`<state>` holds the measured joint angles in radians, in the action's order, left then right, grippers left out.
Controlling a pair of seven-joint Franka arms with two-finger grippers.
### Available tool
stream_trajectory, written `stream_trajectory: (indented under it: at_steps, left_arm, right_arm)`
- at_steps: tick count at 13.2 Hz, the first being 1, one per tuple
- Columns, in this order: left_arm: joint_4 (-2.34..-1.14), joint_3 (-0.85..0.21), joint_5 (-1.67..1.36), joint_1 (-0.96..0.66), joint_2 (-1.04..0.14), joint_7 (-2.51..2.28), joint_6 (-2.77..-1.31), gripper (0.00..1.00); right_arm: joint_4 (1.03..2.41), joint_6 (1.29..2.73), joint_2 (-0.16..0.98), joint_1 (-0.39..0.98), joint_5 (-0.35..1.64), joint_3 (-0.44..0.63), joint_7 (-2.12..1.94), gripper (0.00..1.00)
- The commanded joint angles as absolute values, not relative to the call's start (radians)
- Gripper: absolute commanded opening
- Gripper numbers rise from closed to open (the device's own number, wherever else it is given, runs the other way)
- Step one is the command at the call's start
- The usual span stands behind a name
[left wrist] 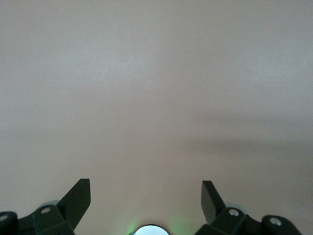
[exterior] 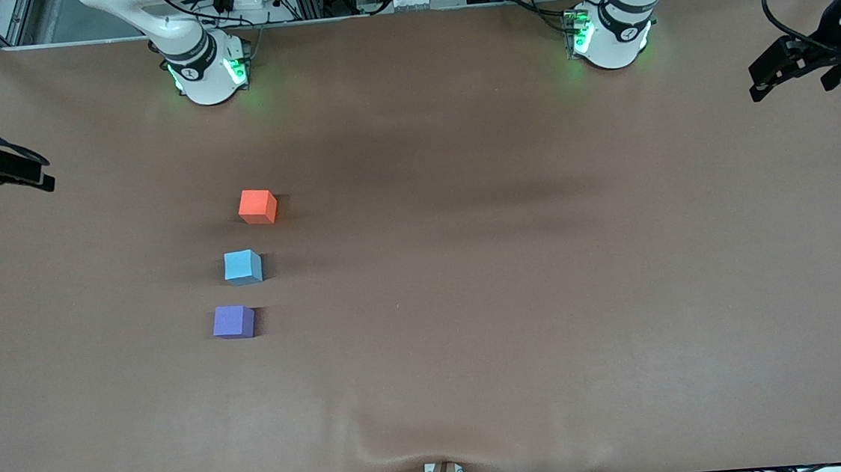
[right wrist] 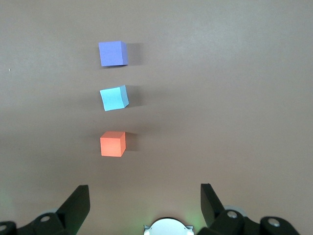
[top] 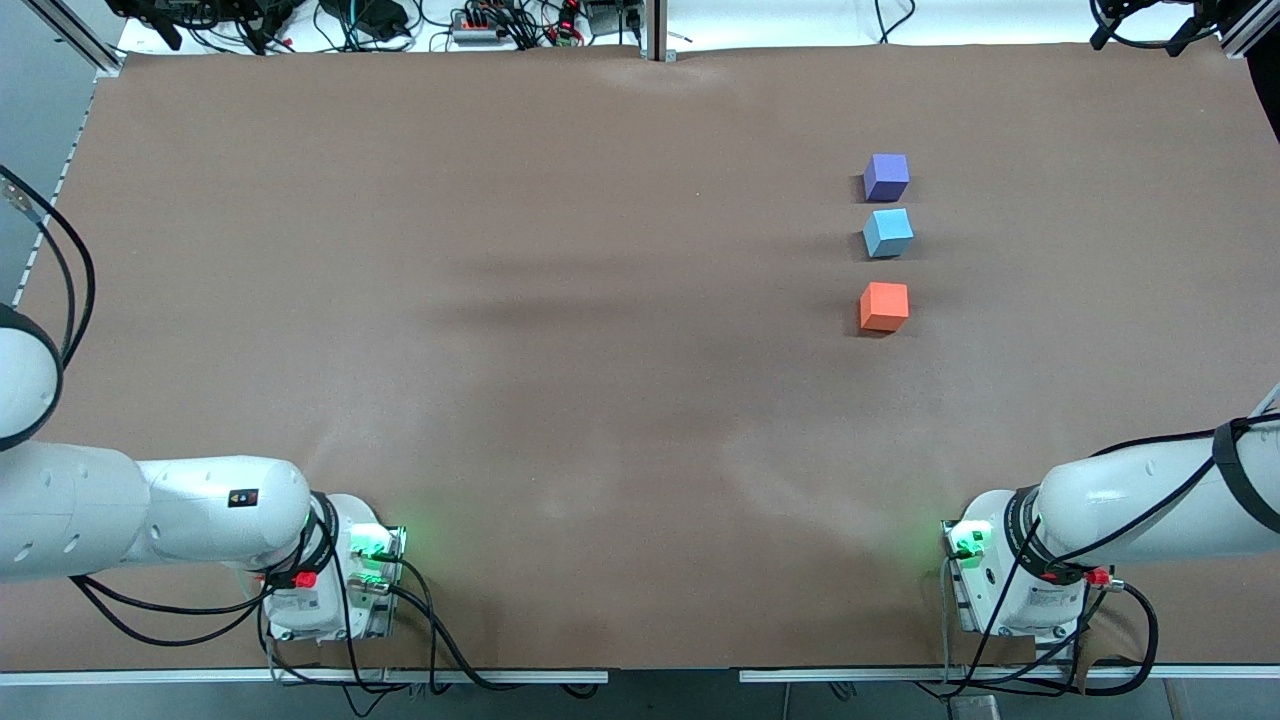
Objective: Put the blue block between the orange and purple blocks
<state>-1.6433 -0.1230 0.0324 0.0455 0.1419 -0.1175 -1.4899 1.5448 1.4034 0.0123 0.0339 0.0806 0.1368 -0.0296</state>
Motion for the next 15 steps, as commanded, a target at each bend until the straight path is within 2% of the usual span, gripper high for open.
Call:
stream_trajectory:
  at_steps: [1,15]
  left_arm:
    - [-1.628,-0.127,0.034,0.049,0.153,-0.103,-1.470,1.00]
    - [-1.597,-0.110,-0.028,0.061,0.147,-0.104,-1.463,1.00]
  right_arm:
    - [1.548,1.391,-0.008,0.025,0.055,0.124,-0.015,1.00]
    - [1.562,1.384,-0.003,0.023,0.044,0.124,-0.014,1.00]
